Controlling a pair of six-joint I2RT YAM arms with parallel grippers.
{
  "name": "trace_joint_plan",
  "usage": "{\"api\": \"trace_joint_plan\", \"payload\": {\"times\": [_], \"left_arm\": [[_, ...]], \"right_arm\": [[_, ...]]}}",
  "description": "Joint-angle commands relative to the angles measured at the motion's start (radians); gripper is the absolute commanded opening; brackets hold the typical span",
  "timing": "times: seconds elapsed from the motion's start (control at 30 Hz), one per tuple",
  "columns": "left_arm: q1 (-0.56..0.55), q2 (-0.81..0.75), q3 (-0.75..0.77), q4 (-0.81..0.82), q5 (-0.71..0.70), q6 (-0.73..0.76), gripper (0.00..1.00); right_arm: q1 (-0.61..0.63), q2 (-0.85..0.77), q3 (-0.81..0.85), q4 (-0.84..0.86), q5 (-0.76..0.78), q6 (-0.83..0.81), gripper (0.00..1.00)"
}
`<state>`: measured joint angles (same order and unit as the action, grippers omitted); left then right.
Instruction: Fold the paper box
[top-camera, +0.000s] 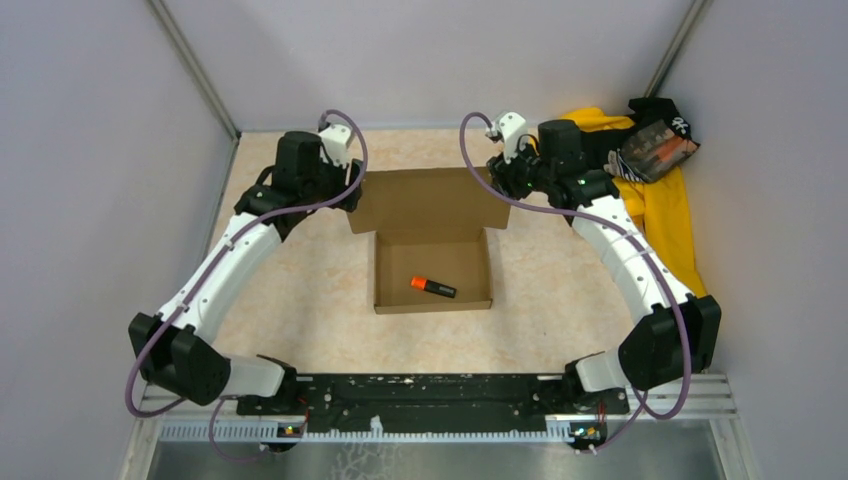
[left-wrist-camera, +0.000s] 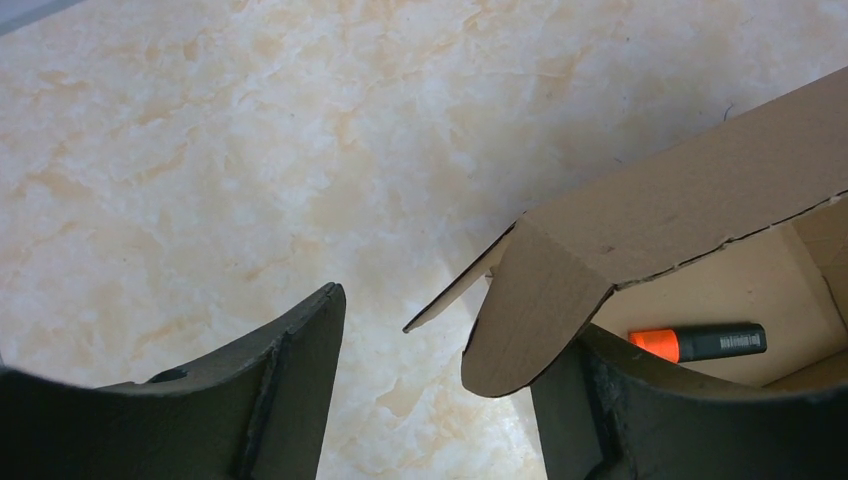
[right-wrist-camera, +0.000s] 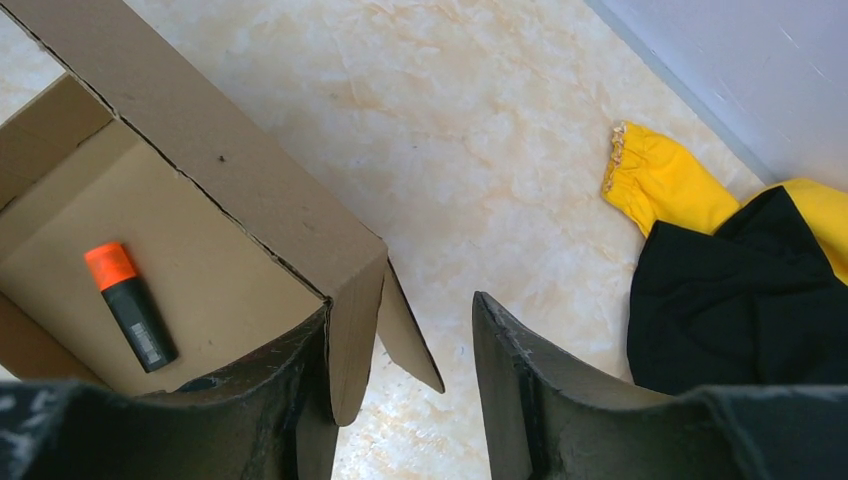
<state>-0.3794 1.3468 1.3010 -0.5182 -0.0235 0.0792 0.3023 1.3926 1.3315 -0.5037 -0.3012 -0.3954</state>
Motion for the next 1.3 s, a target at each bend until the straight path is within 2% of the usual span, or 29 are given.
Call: {"api": "trace_joint_plan", "payload": {"times": [0.0,0.33,0.9,1.27], "left_arm": [[0.004,-0.002,0.034,-0.011,0.019,0.018,0.70],[0.004,0.005,0.033,-0.010,0.073,0.013,0.63],[0.005,0.038,0.046,-0.008,0.084,0.013,0.49],[0.004,0.042,0.051,-0.006,0.099,0.011,0.39]], "right_arm": [[-0.009,-0.021,0.017,0.025,-0.018,-0.013,0.46],[-0.009,-0.011,0.015,0.019,-0.013,-0.005,0.39],[-0.009,0.011,0.014,0.014,-0.019,0.010,0.34],[-0.009,0.028,0.027,0.000,-0.024,0.020,0.23]]}}
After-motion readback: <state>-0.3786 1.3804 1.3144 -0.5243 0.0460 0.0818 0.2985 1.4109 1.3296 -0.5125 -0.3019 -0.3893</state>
